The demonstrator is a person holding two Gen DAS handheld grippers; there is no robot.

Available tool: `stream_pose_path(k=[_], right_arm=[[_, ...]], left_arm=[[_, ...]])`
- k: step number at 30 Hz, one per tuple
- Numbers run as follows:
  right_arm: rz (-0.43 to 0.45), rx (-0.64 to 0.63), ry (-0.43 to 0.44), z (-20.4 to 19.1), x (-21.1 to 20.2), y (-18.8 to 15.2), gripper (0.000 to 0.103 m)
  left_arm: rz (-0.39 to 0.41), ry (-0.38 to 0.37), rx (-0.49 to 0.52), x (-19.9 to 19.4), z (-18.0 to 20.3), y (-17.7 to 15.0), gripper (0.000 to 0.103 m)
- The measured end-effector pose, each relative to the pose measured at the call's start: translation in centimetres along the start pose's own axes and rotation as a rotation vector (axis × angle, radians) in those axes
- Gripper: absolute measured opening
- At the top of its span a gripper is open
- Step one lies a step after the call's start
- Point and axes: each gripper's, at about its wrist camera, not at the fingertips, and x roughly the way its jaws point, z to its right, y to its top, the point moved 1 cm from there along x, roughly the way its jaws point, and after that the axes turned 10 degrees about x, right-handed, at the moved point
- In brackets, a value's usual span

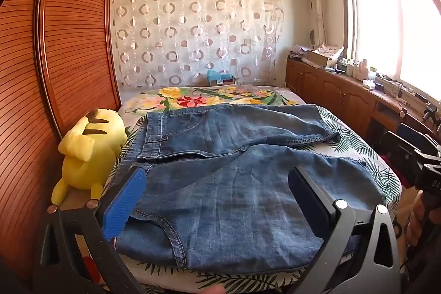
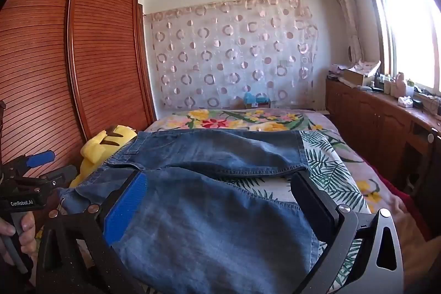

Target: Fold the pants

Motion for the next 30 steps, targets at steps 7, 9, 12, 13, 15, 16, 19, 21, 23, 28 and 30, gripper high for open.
stream_pose_path(k=[7,9,12,13,15,16,19,21,23,28,30], right_arm=[[-0.001,-0.008,0.001,0.02,0.05,-0.14,0.103],[-0.005,-0.008,0.003,0.23,0.20,-0.12,0.103],[0.004,-0.022,-0.005,-0.07,-0.22,0.12,0.103],[0.004,-0.022,-0.004,-0.01,-0.18,0.16,0.103],[0.007,-0.026,-0.007,-0.28,-0.10,-0.09,0.103],[0.007,-0.025,-0.008,-0.26,-0.06,-0.09,0.103],[0.011,-0.021,-0.009,-0.18,-0.21,-0.16,0.103],[0.011,-0.017,-0.007,-0.13,-0.24,-0.14,0.103],[0.013,-0.015,-0.008,-0.16,-0.39,-0.22,0.103],[0.013,-0.014,-0.009,-0.14,-0.47,-0.22,0.103],[0.016,-0.013,-0.009,-0.08,-0.52,-0.21,0.103]], left_arm=[[-0.011,-0.011,-0.011,0.03,-0.02,-0.02,0.103],[-0.011,-0.010,-0.013,0.03,-0.05,-0.02,0.103],[-0.011,-0.012,-0.014,0.04,-0.05,-0.02,0.103],[-0.011,-0.012,-0.013,0.03,-0.04,-0.02,0.103],[-0.011,-0.010,-0.013,0.02,-0.04,-0.02,0.103],[-0.011,-0.011,-0.013,0.01,-0.03,-0.01,0.103],[-0.010,-0.010,-0.012,0.02,0.01,-0.03,0.103],[-0.011,-0.011,-0.012,0.02,-0.01,-0.03,0.103],[-0.011,-0.009,-0.011,-0.14,0.52,0.00,0.103],[-0.009,-0.010,-0.011,-0.17,0.67,0.01,0.103],[-0.009,-0.010,-0.011,-0.16,0.52,0.01,0.103]])
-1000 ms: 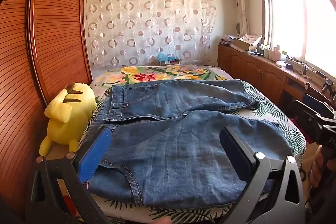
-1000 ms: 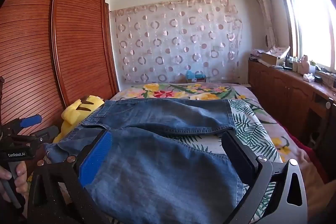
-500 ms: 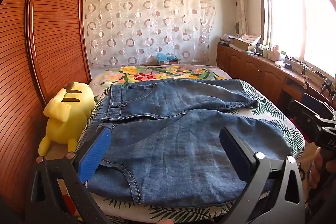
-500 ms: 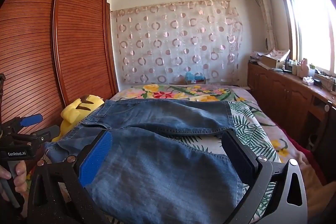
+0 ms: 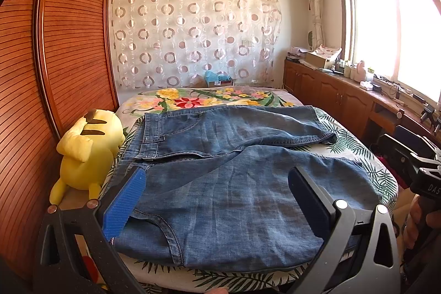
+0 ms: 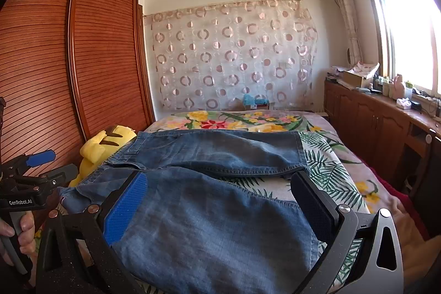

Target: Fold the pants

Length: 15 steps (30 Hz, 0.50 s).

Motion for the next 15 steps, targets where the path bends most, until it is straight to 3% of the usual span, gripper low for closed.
stream_pose_path(k=[15], right_arm=[[-0.002,-0.001,0.000,-0.15,0.01,-0.14,0.103]], left_arm=[[0.003,-0.001,-0.002,-0.07,-0.03,-0.02,0.103]])
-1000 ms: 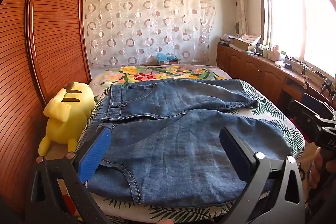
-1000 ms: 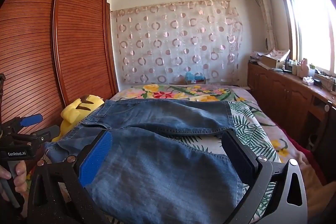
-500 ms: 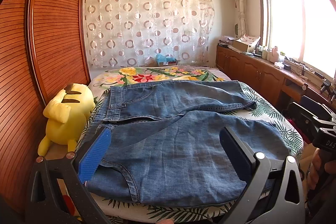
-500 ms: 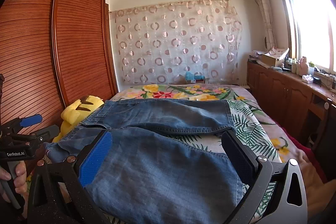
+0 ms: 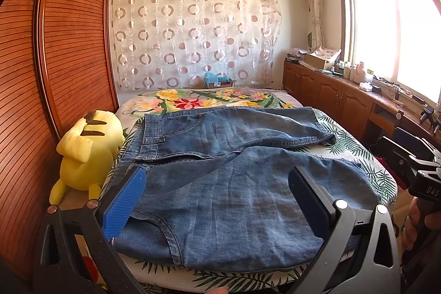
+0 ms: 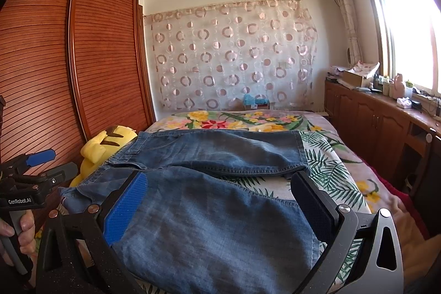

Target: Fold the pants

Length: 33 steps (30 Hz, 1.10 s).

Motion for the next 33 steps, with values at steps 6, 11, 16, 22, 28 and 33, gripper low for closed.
stream_pose_path(k=[6,11,16,22,28,33], right_arm=[[-0.002,0.003,0.002,-0.02,-0.06,-0.03,0.103],[-0.005,0.004,0.000,-0.28,0.12,0.00,0.103],[-0.004,0.004,0.000,-0.26,0.13,0.01,0.103],[-0.004,0.007,0.000,-0.27,0.18,-0.04,0.103],[0.001,0.010,-0.002,-0.23,0.16,-0.01,0.103],[0.003,0.011,-0.001,-0.19,0.15,-0.06,0.103]], left_arm=[[0.001,0.000,0.000,-0.06,0.09,-0.02,0.103],[0.003,0.001,-0.001,-0.02,0.00,-0.04,0.103],[0.003,0.000,-0.001,-0.04,0.03,-0.05,0.103],[0.004,0.001,-0.001,-0.04,0.01,-0.06,0.103],[0.005,0.001,-0.001,-0.05,0.00,-0.07,0.103],[0.004,0.000,-0.001,-0.02,-0.03,-0.06,0.103]])
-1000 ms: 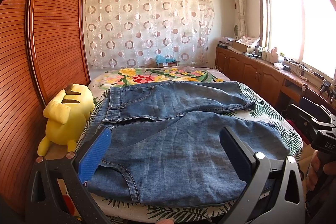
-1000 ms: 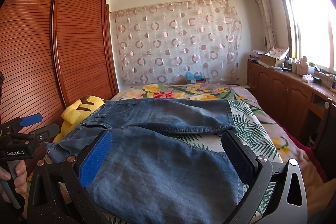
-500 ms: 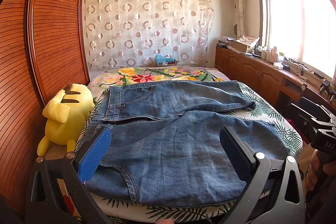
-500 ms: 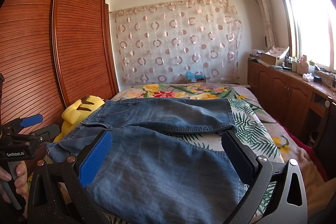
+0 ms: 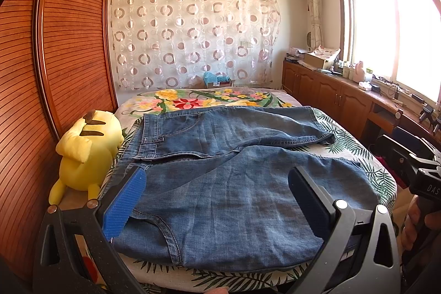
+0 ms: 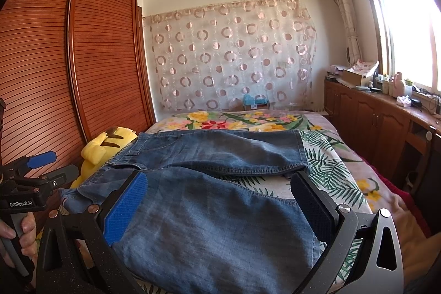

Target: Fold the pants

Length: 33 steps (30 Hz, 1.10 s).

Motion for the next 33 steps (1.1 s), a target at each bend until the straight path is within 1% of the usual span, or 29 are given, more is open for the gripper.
stream_pose_path(k=[17,22,33], right_arm=[[-0.004,0.000,0.001,0.1,0.0,0.0,0.103],[-0.011,0.000,-0.001,0.2,0.1,-0.1,0.103],[-0.065,0.007,-0.020,1.3,1.5,-0.6,0.103]], left_arm=[[-0.002,-0.001,-0.002,-0.1,0.4,0.2,0.103],[-0.017,-0.001,-0.005,-0.1,0.8,0.6,0.103],[-0.082,0.050,-0.043,2.1,-3.0,-1.0,0.103]])
